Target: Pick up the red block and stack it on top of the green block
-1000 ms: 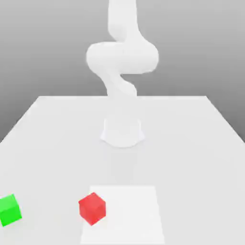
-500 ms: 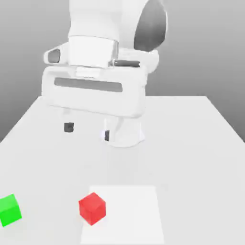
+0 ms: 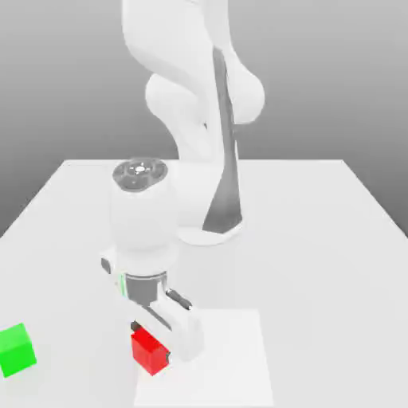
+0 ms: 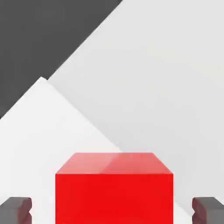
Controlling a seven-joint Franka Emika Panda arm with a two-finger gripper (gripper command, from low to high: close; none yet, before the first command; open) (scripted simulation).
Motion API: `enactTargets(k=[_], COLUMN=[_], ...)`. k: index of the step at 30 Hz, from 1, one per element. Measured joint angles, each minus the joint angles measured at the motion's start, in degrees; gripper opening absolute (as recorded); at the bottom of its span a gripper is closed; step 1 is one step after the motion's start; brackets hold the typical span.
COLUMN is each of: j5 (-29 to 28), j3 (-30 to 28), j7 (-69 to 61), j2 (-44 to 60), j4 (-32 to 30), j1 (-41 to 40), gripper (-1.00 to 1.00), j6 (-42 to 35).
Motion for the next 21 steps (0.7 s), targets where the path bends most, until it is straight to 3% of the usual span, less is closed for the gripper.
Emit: enactTargets(k=[5,11,19,21], j5=[-0.1,1.67,4.69,5.73], j3=[0.04,0.5,-8.15,-8.85], j7=[0.11,-1.71,-19.97,-22.78], j2=[-0.05,-10.54,-7.02,-3.67], j4=[-0.01,-1.18,12.27,14.26], j1=[-0.04,-0.79,-13.71,-15.77], gripper=[-1.0,-1.0,-1.0,-1.0], j6=[0.03,-9.3,-19.35,-18.05])
